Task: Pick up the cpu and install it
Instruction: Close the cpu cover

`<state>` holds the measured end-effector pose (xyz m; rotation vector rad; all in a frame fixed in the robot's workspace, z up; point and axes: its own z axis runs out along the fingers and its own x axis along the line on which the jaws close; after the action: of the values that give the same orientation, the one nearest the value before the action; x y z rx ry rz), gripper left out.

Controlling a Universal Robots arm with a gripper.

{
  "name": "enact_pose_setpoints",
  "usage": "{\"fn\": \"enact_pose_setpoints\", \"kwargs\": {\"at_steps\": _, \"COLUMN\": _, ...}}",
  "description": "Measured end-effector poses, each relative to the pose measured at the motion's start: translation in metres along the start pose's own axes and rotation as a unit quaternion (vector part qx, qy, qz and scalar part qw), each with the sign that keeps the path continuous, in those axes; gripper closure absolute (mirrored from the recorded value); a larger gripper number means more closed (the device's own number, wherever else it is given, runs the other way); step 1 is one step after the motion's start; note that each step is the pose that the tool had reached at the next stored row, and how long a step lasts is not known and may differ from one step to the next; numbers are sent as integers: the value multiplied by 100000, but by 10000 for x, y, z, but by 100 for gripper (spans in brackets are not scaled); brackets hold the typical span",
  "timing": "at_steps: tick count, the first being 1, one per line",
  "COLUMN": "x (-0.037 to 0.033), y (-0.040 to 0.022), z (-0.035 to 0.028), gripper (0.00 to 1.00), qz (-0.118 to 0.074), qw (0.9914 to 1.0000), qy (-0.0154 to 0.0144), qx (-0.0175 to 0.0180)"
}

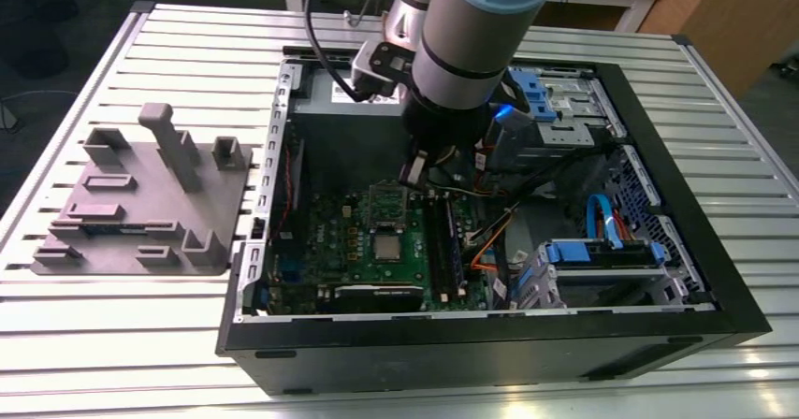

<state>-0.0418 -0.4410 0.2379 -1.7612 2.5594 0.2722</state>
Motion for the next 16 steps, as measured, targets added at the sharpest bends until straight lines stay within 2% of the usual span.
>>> {"fn": "enact_pose_setpoints", "kwargs": {"at_steps": 16, "x": -2, "y": 9, "z": -34, "gripper": 90, "qz": -918, "qw": 99996, "qy": 128, "qx": -108}}
